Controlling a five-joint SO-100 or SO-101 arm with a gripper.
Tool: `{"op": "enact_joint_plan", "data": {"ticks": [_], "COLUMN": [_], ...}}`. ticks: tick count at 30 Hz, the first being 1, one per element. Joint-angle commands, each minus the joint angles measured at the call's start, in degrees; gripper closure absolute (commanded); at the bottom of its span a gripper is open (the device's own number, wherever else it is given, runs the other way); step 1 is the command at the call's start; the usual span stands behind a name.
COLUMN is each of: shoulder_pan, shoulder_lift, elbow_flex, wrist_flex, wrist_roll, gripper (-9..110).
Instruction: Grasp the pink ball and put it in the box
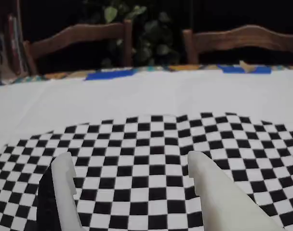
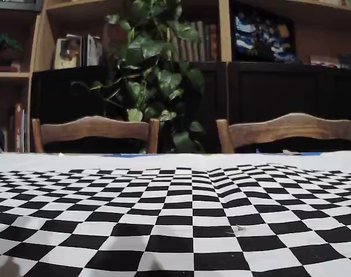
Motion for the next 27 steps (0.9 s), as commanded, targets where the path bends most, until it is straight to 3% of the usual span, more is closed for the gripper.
{"op": "enact_joint_plan", "data": {"ticks": [1,15,27], "shoulder_pan": [0.44,-0.88,-8.26], "shoulder_lift": [0.44,-0.53,-1.14], "elbow_flex": [0.44,0.44,0.44], "wrist_flex": [0.18,0.18,-0.26], "wrist_roll": [-0.09,-0.09,-0.35], "gripper": [74,74,74]}}
